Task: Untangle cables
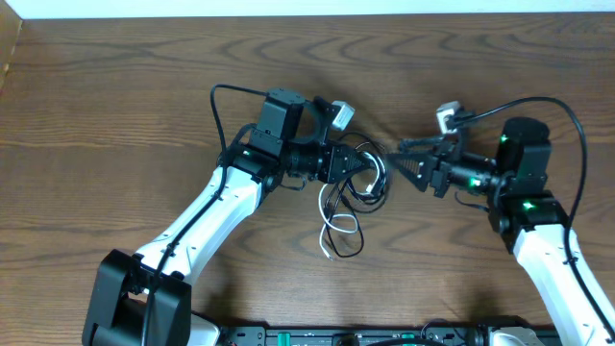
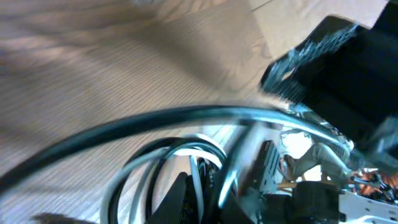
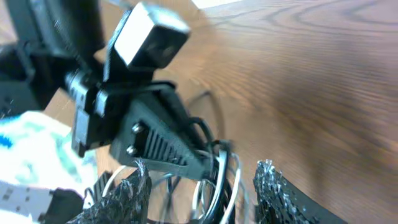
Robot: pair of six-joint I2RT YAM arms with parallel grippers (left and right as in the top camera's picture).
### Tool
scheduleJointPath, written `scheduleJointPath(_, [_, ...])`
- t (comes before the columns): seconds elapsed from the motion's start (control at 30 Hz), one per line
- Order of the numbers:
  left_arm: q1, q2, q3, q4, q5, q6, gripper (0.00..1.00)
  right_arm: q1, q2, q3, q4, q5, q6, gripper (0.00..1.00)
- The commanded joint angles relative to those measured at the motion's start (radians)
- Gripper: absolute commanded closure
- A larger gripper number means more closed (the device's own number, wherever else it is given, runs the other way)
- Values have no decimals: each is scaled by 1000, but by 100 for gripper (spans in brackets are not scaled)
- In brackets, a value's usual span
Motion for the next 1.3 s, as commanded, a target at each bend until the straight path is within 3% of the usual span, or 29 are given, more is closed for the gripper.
scheduleJointPath(0.0, [14,0,5,-16,-30,22,93,-53,-7,10,-20,8,48,48])
scheduleJointPath(0.2, [29,0,5,-18,-29,21,92,-70,-7,10,-118,-1,-17,36])
scheduleJointPath(0.3, [28,0,5,-18,-25,21,92,-31,-7,10,-175,86,-41,30])
scheduleJointPath(0.6, [29,0,6,8,48,8,93,102,-6,10,-249,444,10,26])
scheduleJointPath(1.1, [2,0,6,53,54,-52,92,159,2,10,-239,451,18,23])
scheduleJointPath(1.27, [-42,0,6,53,54,-51,93,159,3,10,-219,550,56,22])
